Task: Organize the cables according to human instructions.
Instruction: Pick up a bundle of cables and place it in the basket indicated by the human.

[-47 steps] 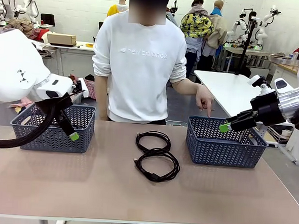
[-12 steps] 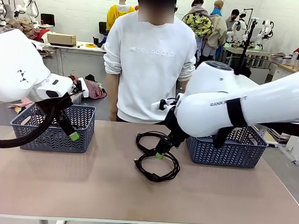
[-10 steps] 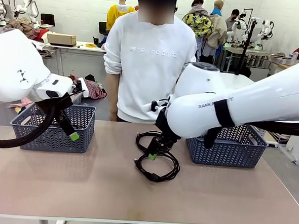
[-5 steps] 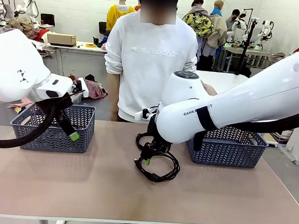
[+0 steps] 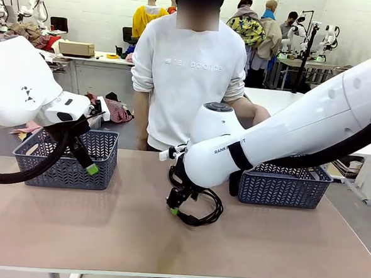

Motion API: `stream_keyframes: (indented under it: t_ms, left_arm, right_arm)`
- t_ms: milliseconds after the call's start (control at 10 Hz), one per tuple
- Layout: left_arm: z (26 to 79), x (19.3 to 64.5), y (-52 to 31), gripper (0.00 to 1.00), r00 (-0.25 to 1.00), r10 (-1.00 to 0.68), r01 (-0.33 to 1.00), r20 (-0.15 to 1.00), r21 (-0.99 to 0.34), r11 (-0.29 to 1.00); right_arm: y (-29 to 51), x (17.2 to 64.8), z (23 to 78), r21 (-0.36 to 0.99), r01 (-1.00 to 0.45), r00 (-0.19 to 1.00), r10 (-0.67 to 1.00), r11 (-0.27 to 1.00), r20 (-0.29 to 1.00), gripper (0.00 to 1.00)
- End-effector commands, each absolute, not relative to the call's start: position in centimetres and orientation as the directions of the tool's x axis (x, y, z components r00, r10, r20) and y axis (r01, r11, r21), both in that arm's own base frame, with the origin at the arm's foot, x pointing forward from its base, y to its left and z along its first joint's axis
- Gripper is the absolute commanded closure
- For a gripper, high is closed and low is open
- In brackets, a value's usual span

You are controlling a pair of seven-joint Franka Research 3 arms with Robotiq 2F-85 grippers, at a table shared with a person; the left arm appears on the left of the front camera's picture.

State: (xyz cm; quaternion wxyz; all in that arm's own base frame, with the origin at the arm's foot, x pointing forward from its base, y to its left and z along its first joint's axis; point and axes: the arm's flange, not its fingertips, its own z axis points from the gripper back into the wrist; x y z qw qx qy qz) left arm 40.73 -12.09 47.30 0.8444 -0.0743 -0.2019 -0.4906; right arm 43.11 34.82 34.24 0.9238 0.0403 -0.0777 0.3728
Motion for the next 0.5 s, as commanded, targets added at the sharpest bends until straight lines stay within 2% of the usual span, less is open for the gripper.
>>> stream_keyframes:
  t_ms: [0,400]
  left_arm:
    - [47.3,40.7,-11.9,0.00,0.441,-0.797,0.855,0.413,0.075,0.513]
    - [47.3,40.7,-11.9,0.00,0.441,-0.797,0.855,0.413,0.075,0.513]
  right_arm:
    - [36.3,43.5,33.6,-0.006,-0.685,0.717,0.675,0.729,0.172,0.00]
    - [36.9,43.8,32.3,-0.017,-0.649,0.750,0.643,0.761,0.153,0.00]
